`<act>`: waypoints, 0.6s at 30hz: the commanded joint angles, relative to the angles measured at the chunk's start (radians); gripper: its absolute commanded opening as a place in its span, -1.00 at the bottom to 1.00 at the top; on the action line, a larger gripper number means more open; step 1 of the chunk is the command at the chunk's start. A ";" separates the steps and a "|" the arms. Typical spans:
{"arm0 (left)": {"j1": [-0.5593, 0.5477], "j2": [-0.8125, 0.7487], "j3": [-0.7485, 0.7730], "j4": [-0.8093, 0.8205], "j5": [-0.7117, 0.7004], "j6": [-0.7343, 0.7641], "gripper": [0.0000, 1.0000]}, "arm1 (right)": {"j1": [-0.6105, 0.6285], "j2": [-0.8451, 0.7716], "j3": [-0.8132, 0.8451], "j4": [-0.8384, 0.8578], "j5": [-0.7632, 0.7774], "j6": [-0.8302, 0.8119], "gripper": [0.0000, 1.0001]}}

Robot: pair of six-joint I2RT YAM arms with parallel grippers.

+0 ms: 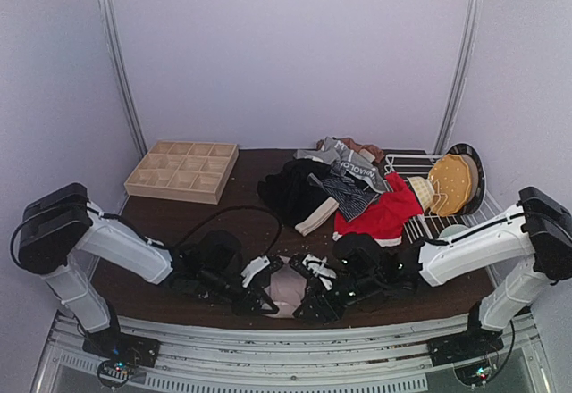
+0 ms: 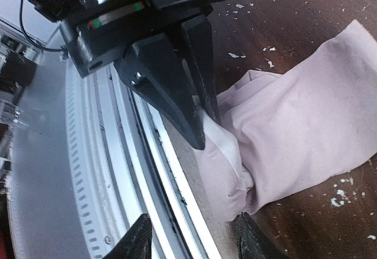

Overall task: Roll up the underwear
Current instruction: Roll the underwear at the center of the board.

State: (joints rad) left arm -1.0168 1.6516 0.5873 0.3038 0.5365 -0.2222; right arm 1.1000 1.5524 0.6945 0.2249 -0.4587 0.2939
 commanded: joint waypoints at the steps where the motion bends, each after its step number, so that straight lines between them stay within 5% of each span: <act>1: 0.037 0.041 0.082 -0.101 0.130 -0.102 -1.00 | 0.054 -0.010 0.059 -0.170 0.255 -0.199 -0.07; 18: 0.139 0.249 0.172 -0.183 0.330 -0.245 -1.00 | 0.097 0.183 0.214 -0.256 0.276 -0.373 -0.07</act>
State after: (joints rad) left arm -0.8906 1.8496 0.7597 0.1432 0.8474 -0.4210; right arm 1.1843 1.6928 0.8841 0.0063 -0.1818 -0.0422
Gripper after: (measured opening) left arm 0.034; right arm 0.465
